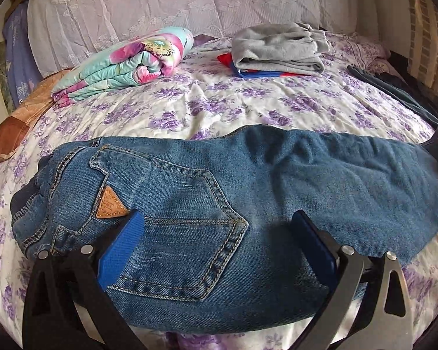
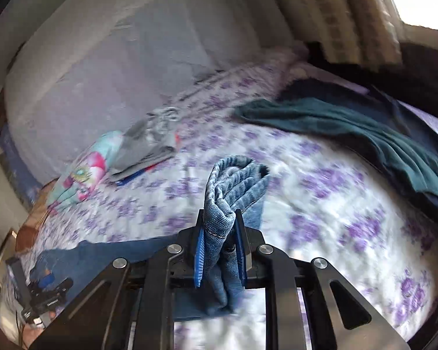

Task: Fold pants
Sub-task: 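Grasp the leg hem with the right gripper and fold it toward the waistband, then lay the folded leg onto the jeans and open the right gripper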

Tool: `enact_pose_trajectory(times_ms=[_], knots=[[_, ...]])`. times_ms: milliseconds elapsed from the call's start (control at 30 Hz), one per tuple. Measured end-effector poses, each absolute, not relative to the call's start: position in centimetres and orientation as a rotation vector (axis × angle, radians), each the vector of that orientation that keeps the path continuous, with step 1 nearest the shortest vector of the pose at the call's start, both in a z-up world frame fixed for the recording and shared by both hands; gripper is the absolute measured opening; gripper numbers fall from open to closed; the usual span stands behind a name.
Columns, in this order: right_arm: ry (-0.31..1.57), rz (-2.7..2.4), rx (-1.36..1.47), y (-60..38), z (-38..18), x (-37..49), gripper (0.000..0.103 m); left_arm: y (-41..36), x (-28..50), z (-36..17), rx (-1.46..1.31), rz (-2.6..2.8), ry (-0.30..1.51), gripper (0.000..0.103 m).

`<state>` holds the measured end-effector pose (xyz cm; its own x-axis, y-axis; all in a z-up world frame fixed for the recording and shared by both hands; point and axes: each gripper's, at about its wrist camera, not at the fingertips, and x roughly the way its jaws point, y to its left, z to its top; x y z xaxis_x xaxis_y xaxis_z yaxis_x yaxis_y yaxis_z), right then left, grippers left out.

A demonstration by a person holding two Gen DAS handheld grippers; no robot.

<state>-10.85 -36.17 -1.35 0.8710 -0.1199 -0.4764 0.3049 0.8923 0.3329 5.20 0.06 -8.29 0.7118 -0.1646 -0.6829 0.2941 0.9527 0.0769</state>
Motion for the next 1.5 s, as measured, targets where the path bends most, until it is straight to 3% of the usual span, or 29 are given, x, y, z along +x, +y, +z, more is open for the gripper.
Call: enact_pose_trajectory(times_ms=[167,267,333,400,433,500,600,667,700,800,1000,1067,1133,1333,1500], knots=[[0.488,0.082,0.163,-23.3,1.2,-4.9,0.018,0.4,5.1,-8.2,0.167,-0.269,0.729,0.098],[0.587,0.215,0.053,-16.4,-1.3,-1.8,0.018,0.6,5.1,-8.2,0.153,-0.279,0.721,0.098],[0.752,0.189,-0.048,-13.4,-5.2,0.6,0.02,0.8,5.0,-8.2,0.143,-0.289,0.719,0.098],[0.785,0.192,-0.07,-12.7,-7.8,1.0,0.03,1.0,5.0,-8.2,0.135,-0.297,0.716,0.098],[0.755,0.2,-0.084,-12.5,-7.6,0.4,0.049,1.0,5.0,-8.2,0.134,-0.299,0.716,0.098],[0.725,0.268,-0.04,-12.9,-6.3,-0.9,0.064,1.0,4.9,-8.2,0.129,-0.303,0.713,0.098],[0.647,0.33,-0.016,-14.0,-3.5,-3.3,0.064,1.0,5.0,-8.2,0.127,-0.302,0.713,0.098],[0.618,0.31,-0.045,-14.7,-2.4,-4.3,0.06,1.1,5.0,-8.1,0.118,-0.309,0.71,0.098],[0.633,0.302,-0.071,-14.7,-2.1,-4.2,0.048,1.3,5.0,-8.1,0.107,-0.314,0.708,0.098],[0.701,0.284,-0.204,-13.7,-2.8,-2.6,0.025,1.5,5.1,-8.0,0.087,-0.32,0.701,0.098],[0.808,0.29,-0.341,-11.8,-6.7,-0.3,0.026,1.6,4.9,-8.0,0.079,-0.325,0.697,0.098],[0.816,0.285,-0.295,-12.3,-6.7,-0.1,0.014,1.7,4.9,-8.0,0.077,-0.327,0.697,0.098],[0.808,0.297,-0.211,-13.4,-6.0,-0.2,0.011,1.6,4.9,-8.0,0.076,-0.327,0.697,0.098],[0.667,0.361,-0.094,-14.3,-1.1,-1.9,0.011,1.7,4.9,-7.9,0.066,-0.33,0.693,0.098],[0.814,0.347,-0.13,-12.3,-4.8,0.1,0.012,1.8,4.8,-7.8,0.059,-0.335,0.69,0.098]])
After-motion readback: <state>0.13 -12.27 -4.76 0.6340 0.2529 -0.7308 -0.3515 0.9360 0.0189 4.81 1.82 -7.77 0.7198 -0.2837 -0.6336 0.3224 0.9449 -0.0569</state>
